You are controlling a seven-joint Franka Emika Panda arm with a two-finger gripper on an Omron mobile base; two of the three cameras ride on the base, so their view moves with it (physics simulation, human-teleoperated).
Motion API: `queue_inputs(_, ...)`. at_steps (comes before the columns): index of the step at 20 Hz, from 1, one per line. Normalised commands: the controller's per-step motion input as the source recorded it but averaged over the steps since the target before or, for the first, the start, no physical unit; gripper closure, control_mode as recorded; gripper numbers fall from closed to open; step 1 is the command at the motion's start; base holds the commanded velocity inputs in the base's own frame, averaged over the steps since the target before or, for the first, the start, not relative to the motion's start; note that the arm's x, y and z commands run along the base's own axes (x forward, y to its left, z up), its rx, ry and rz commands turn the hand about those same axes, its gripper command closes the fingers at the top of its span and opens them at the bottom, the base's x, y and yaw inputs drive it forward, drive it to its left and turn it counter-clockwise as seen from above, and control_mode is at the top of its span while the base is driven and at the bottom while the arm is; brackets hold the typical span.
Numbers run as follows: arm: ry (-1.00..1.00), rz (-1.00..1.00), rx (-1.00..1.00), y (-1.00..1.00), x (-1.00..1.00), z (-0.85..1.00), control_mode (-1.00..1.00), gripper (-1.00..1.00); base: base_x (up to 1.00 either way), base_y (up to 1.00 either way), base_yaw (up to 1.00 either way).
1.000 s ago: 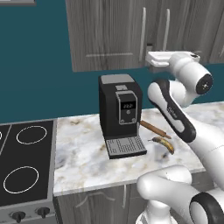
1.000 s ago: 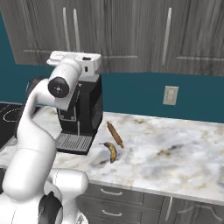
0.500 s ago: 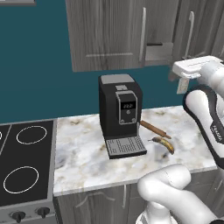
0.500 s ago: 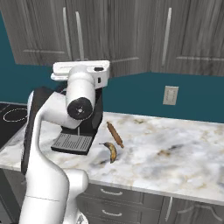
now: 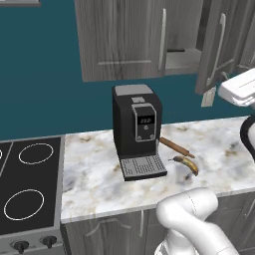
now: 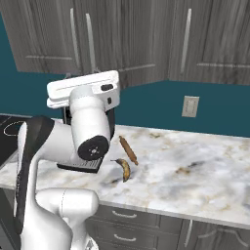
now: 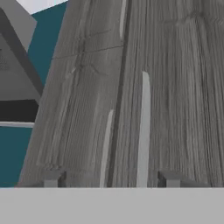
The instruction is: Pick the pan from the cabinet and place it on the stove. Then turn on the stove burner for the pan.
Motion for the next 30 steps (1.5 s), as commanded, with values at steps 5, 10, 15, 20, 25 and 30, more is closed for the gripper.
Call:
queue_inputs(5,-0.04,-0.07,-0.19,0.52,-0.7,0.43,-1.0,-1.0,0.0,0.0,0.0)
queue_inputs(10,0.14,-0.24,-0.24,0.57,-0.26,0.19,-1.0,-1.0,0.0,0.0,0.0)
queue_inputs(15,0.32,-0.38,-0.22,0.49,0.07,-0.12,-1.0,-1.0,0.0,0.0,0.0)
queue_inputs(20,0.31,-0.34,-0.19,0.22,0.47,-0.28,-1.0,-1.0,0.0,0.0,0.0)
queue_inputs(25,0.25,-0.21,-0.15,0.0,0.73,-0.26,-1.0,-1.0,0.0,0.0,0.0)
queue_inputs(30,0.18,-0.11,-0.11,0.0,0.8,-0.29,-1.0,-1.0,0.0,0.0,0.0)
